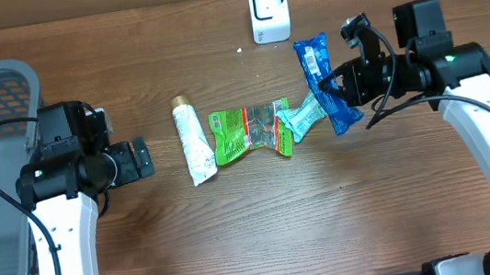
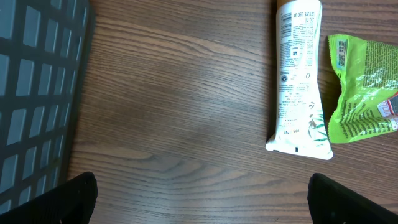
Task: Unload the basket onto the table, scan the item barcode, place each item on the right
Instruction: 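Lift the blue wrapper with the right gripper toward the scanner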
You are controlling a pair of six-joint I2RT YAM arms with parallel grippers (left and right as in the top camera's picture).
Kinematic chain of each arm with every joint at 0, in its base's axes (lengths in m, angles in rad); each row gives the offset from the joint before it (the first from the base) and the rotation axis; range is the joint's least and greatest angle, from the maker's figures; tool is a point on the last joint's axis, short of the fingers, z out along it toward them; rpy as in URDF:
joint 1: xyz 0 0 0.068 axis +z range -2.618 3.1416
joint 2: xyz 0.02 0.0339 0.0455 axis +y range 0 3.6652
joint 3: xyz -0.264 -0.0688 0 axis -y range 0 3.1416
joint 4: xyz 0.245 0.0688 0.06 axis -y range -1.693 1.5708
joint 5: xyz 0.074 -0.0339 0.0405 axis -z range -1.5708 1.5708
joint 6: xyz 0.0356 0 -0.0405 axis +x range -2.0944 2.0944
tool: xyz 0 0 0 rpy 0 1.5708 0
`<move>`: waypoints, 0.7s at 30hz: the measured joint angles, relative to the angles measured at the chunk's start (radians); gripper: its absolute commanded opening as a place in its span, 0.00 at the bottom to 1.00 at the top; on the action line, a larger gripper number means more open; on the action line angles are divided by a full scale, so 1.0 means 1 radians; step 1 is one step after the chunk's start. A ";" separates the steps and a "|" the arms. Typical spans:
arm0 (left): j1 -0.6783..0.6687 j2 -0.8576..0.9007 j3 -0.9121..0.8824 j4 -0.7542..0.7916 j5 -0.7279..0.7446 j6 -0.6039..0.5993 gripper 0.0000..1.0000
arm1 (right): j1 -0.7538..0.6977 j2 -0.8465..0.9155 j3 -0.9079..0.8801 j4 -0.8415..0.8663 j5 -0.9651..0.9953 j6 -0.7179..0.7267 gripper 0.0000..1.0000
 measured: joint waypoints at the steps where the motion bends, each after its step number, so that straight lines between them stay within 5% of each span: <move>1: 0.000 0.000 0.000 0.000 0.000 0.000 1.00 | 0.003 -0.001 0.006 0.000 0.005 0.006 0.04; 10: 0.000 0.000 0.000 0.000 0.000 0.000 0.99 | 0.118 0.003 0.177 -0.053 0.341 0.122 0.03; 21: 0.000 0.000 0.000 0.002 0.000 0.000 1.00 | 0.187 0.319 0.792 -0.174 0.754 0.121 0.04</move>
